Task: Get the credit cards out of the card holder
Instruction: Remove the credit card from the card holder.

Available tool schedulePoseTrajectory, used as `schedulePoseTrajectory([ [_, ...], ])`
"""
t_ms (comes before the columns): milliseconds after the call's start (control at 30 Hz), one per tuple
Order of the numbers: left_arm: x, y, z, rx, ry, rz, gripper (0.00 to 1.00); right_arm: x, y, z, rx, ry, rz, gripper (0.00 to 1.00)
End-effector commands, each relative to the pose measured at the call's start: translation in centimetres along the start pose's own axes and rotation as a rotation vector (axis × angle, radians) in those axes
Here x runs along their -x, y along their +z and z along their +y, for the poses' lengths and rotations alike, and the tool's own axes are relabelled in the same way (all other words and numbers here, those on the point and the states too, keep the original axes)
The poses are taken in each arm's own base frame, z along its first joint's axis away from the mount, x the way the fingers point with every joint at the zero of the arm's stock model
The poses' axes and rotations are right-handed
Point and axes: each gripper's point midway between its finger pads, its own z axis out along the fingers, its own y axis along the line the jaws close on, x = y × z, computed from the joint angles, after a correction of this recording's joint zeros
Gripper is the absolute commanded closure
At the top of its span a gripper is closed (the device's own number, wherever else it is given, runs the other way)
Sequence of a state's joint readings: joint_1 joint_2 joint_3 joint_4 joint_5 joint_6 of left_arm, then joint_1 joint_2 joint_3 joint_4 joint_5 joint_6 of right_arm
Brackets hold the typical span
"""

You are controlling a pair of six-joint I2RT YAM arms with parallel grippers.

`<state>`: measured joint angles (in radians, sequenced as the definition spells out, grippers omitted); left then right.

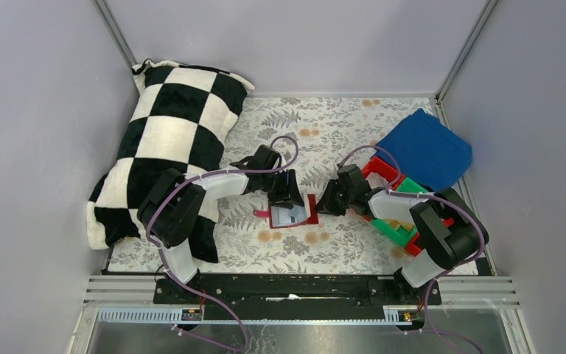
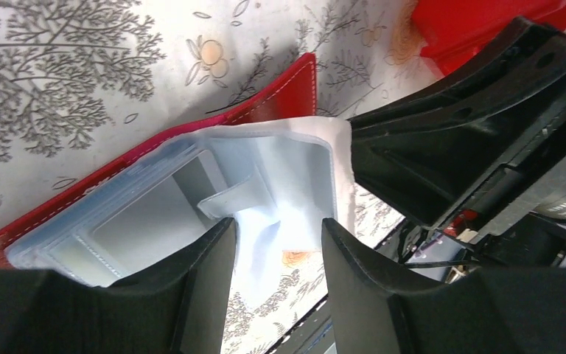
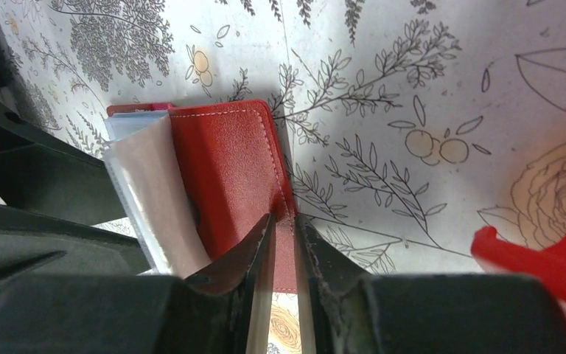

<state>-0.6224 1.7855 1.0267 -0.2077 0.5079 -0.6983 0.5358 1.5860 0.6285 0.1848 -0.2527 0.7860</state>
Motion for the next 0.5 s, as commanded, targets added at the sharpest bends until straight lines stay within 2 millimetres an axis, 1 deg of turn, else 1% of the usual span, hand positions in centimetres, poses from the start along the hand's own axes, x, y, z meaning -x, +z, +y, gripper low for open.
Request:
schedulePoseTrajectory([
  [0, 0.9, -0.2, -3.9, -0.143, 0.028, -0.021, 0.49, -1.0, -0.8, -0.7, -0.032, 0.001, 0.018, 0.75],
  [100, 0.5, -0.3, -4.7, -0.172, 0.027, -0.014, 0.49, -0.9, -1.1, -0.5, -0.032, 0.002, 0.010, 0.71],
  [200, 0.0, -0.1, -5.4, -0.206, 0.026, 0.004, 0.49, -0.9, -1.5, -0.6, -0.036, 0.004, 0.003, 0.71],
  [333, -0.9, 1.1, -5.3, -0.217, 0.020, 0.048, 0.49, -0.3, -2.4, -0.2, -0.037, -0.001, -0.026, 0.70],
  [467, -1.0, 1.3, -5.9, -0.230, 0.025, 0.056, 0.49, 0.5, -3.8, 0.2, -0.048, -0.020, -0.069, 0.69],
])
